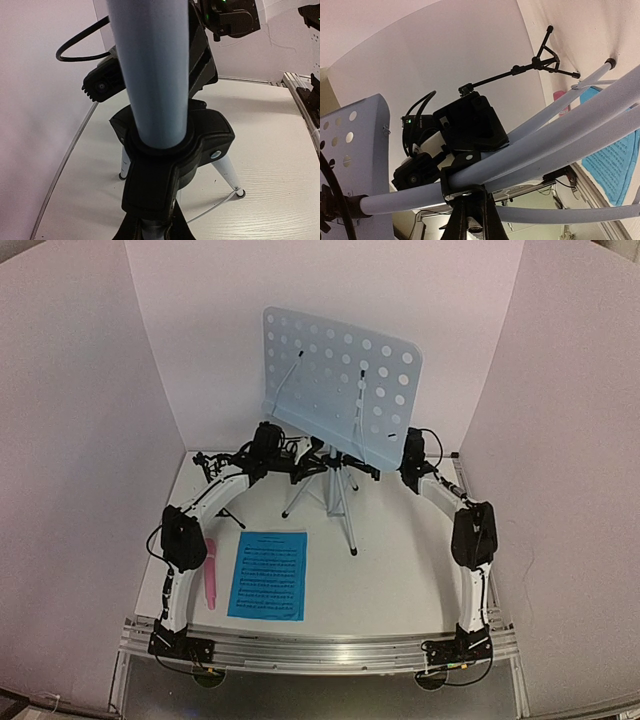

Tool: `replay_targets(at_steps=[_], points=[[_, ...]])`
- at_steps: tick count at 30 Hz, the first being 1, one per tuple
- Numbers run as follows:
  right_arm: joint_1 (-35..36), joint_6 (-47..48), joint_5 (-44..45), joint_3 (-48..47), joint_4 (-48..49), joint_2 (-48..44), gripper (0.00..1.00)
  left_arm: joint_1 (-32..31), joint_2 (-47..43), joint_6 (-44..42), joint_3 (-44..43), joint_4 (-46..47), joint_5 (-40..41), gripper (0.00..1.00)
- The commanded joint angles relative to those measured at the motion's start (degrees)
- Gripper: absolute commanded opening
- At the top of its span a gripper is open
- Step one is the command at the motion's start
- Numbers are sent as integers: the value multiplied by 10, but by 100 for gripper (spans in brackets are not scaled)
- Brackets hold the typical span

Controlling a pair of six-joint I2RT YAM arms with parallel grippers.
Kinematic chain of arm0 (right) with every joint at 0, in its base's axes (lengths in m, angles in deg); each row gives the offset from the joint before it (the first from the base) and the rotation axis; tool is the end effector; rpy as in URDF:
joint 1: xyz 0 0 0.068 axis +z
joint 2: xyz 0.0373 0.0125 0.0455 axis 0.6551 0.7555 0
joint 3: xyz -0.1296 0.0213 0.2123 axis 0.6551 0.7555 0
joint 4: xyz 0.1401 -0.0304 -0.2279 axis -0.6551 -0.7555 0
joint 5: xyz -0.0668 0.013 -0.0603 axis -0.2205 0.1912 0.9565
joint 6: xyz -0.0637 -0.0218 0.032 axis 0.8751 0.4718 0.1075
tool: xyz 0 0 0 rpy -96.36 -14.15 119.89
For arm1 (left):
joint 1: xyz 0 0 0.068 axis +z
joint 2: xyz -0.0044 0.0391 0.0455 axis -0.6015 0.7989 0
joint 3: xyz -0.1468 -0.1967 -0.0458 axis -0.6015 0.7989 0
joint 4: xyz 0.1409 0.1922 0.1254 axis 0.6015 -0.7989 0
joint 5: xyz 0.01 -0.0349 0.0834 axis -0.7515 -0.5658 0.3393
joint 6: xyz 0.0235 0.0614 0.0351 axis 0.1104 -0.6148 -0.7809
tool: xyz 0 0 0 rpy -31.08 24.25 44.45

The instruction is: Set up the instrument practice props

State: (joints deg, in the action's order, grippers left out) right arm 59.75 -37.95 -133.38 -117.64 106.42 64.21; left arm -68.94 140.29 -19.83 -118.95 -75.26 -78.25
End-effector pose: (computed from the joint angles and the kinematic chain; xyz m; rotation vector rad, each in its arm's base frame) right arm 0.4747 0.2216 0.2662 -0.3249 -2.1841 -2.1551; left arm 0.4320 -0.3212 0.2802 1.3825 1.4227 -0.8245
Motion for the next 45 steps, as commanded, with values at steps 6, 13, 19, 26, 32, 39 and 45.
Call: replay_targets(at_steps=[6, 13, 19, 26, 32, 39, 45], points=[[28, -138, 40, 25, 88, 5, 31, -6, 12, -29, -17, 12, 49, 0], [-17, -39, 73, 91, 83, -83, 50, -7, 15, -29, -16, 7, 50, 0], [-43, 118, 89, 94, 44, -152, 60, -6, 16, -22, -19, 5, 51, 0], [-48, 565, 134, 131, -74, -234, 60, -8, 25, -7, -39, -1, 47, 0], [-30, 1128, 238, 273, -65, -335, 60, -10, 24, -2, -38, -1, 47, 0], [-11, 1393, 281, 218, -69, -265, 64, -10, 29, 3, -44, -3, 49, 0], [18, 1554, 324, 178, -90, -218, 60, -9, 32, 3, -51, -7, 54, 0]])
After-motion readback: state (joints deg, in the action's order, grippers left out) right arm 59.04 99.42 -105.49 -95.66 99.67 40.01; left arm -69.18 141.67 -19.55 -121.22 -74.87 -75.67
